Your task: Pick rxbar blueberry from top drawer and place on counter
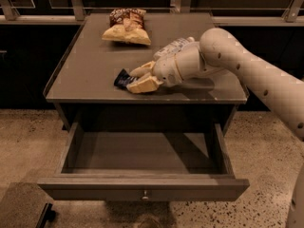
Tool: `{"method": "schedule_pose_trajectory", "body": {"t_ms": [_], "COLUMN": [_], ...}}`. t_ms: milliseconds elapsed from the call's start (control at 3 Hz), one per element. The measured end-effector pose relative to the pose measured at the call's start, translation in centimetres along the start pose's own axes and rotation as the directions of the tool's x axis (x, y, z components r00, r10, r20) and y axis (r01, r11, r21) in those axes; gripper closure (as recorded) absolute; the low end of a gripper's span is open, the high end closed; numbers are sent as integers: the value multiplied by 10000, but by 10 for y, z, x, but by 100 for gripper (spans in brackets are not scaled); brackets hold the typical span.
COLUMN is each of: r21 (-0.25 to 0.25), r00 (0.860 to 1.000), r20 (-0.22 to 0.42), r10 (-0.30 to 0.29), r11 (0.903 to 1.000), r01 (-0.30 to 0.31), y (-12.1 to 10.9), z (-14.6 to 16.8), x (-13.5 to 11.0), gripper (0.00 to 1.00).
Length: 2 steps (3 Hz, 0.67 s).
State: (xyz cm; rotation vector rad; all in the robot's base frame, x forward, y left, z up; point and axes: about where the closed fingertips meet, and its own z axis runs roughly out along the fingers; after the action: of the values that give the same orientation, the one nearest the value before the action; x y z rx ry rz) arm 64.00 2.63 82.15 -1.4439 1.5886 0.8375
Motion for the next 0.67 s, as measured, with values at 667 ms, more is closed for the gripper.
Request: {"method": "schedule_pose_trajectory", "body": {"t_ms": [667], "r21": [-1], "r00": [10000], "r20": [0], "r10": [0], "r11": [10000], "r01": [0], "y": [0], "z": [0], "x": [0], "gripper": [36]}}
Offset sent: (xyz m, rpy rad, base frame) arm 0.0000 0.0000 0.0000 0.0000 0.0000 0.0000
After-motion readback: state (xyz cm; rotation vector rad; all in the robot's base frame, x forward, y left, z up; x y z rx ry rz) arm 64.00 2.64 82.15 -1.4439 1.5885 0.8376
